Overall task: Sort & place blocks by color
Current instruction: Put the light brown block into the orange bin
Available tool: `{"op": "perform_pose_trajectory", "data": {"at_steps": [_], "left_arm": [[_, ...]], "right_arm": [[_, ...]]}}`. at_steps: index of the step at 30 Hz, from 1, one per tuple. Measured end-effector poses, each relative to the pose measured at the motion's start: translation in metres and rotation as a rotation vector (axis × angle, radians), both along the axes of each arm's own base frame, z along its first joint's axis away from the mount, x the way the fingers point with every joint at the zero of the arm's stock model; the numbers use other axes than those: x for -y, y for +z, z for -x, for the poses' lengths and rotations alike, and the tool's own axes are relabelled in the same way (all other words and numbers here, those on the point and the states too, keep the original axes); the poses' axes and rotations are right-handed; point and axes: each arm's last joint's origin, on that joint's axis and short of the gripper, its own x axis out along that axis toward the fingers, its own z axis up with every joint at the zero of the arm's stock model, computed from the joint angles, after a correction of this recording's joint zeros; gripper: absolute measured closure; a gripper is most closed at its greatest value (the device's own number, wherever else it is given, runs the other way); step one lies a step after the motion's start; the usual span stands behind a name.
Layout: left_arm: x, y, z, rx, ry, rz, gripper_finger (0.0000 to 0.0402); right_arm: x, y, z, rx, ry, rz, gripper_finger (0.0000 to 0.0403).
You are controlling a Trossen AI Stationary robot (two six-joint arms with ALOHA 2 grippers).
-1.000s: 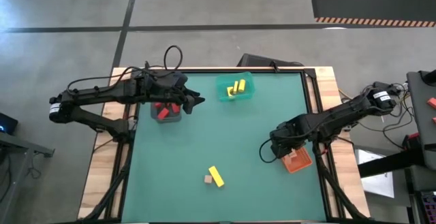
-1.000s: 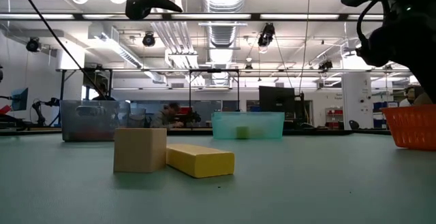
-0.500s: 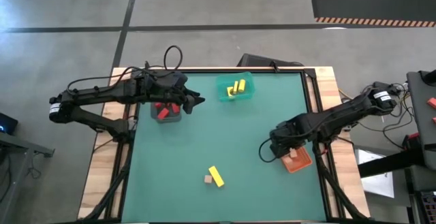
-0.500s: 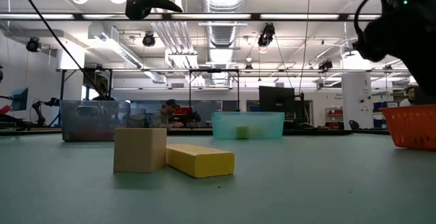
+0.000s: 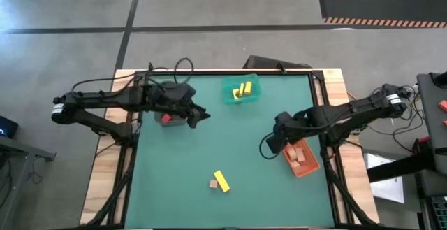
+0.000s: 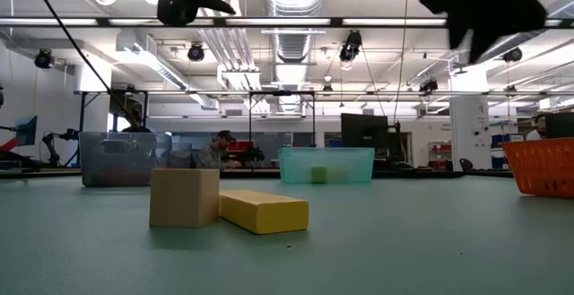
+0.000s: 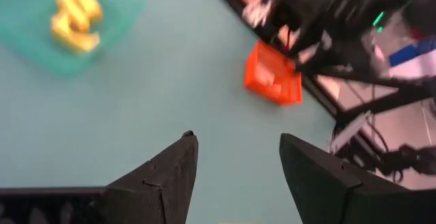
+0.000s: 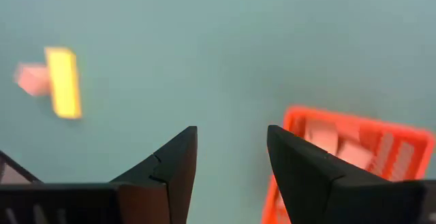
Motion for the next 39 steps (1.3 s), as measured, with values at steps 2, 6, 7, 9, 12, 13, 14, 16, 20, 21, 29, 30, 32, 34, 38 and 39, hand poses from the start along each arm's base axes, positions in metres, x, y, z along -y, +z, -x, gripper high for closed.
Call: {"op": "perform_pose_trajectory", "data": {"at_steps": [2, 6, 7, 9, 12, 13, 14, 16, 20, 21, 29, 30, 32, 34, 38, 39], "left_arm": [[0.007, -0.006, -0.002, -0.049, -0.004, 0.045, 0.0210], [0.023, -0.023, -0.009, -0.174, -0.025, 0.120, 0.0210], [0.028, -0.028, -0.011, -0.205, -0.034, 0.140, 0.0210], [0.038, -0.036, -0.015, -0.251, -0.050, 0.185, 0.0210], [0.053, -0.047, -0.024, -0.309, -0.054, 0.244, 0.0210], [0.057, -0.051, -0.027, -0.329, -0.053, 0.265, 0.0210], [0.062, -0.055, -0.030, -0.351, -0.053, 0.295, 0.0210], [0.070, -0.065, -0.033, -0.419, -0.040, 0.361, 0.0210], [0.088, -0.083, -0.041, -0.524, -0.048, 0.464, 0.0213], [0.093, -0.086, -0.043, -0.545, -0.046, 0.478, 0.0216], [0.126, -0.094, -0.063, -0.582, -0.163, 0.433, 0.0253], [0.131, -0.093, -0.064, -0.570, -0.222, 0.384, 0.0255], [0.140, -0.090, -0.066, -0.535, -0.361, 0.253, 0.0257], [0.148, -0.089, -0.063, -0.501, -0.484, 0.120, 0.0258], [0.158, -0.094, -0.057, -0.480, -0.600, -0.080, 0.0258], [0.160, -0.096, -0.056, -0.475, -0.630, -0.114, 0.0258]], "right_arm": [[0.005, 0.011, -0.004, 0.048, -0.002, 0.045, 0.0236], [0.017, 0.028, -0.009, 0.115, -0.003, 0.133, 0.0240], [0.021, 0.031, -0.010, 0.124, -0.004, 0.150, 0.0242], [0.027, 0.036, -0.011, 0.137, -0.002, 0.180, 0.0244], [0.037, 0.039, -0.012, 0.143, 0.007, 0.206, 0.0246], [0.039, 0.040, -0.012, 0.144, 0.008, 0.212, 0.0246], [0.041, 0.040, -0.013, 0.144, 0.013, 0.219, 0.0246], [0.046, 0.040, -0.014, 0.152, 0.021, 0.231, 0.0246], [0.053, 0.039, -0.015, 0.145, 0.053, 0.260, 0.0248], [0.055, 0.038, -0.016, 0.141, 0.061, 0.267, 0.0248], [0.070, 0.036, -0.020, 0.137, 0.135, 0.330, 0.0250], [0.071, 0.036, -0.021, 0.142, 0.146, 0.338, 0.0250], [0.073, 0.037, -0.022, 0.147, 0.166, 0.351, 0.0249], [0.074, 0.036, -0.022, 0.138, 0.187, 0.360, 0.0248], [0.074, 0.034, -0.023, 0.131, 0.217, 0.370, 0.0248], [0.074, 0.034, -0.023, 0.130, 0.218, 0.370, 0.0248]]}}
